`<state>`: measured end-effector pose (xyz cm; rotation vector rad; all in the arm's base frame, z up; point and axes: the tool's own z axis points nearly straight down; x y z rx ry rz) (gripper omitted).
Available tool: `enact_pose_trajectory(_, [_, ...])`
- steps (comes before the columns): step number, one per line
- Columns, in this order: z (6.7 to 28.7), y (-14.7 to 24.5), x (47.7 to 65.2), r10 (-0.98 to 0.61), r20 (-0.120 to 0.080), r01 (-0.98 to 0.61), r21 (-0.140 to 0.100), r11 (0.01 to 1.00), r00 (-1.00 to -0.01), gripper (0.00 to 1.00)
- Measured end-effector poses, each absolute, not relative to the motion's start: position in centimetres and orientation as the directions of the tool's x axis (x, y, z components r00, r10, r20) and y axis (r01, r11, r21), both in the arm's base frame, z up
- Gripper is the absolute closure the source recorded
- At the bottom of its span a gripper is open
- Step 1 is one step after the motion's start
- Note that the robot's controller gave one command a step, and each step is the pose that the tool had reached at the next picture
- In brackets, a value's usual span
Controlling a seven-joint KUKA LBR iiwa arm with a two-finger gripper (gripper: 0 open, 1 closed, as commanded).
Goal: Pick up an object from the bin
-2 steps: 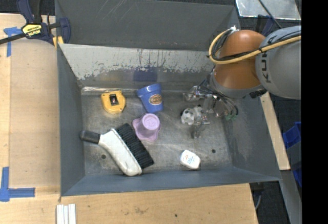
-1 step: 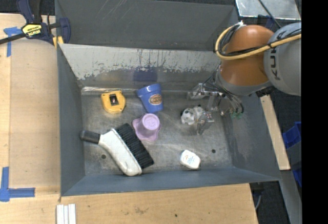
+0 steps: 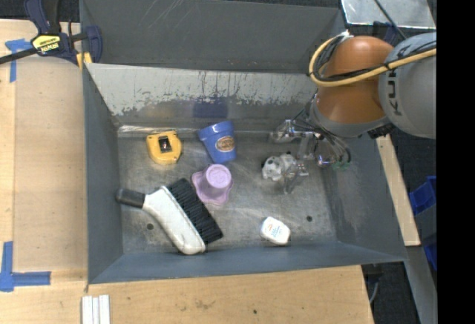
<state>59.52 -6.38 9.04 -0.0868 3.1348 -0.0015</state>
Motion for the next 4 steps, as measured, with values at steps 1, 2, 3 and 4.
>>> enact_pose_trajectory(1, [7.51,-5.98,59.17,-0.101,-0.012,-0.101,-0.002,0.995,-0.995,1.00])
enact_pose_trajectory(2, [7.51,-5.98,59.17,-0.102,-0.011,-0.102,-0.002,0.995,-0.995,1.00])
enact_pose_trajectory(3, [7.69,-5.97,59.13,-0.102,-0.010,-0.102,-0.002,0.995,-0.995,1.00])
enact_pose_trajectory(4, [8.32,-5.96,59.04,-0.102,-0.005,-0.102,-0.001,0.995,-0.995,1.00])
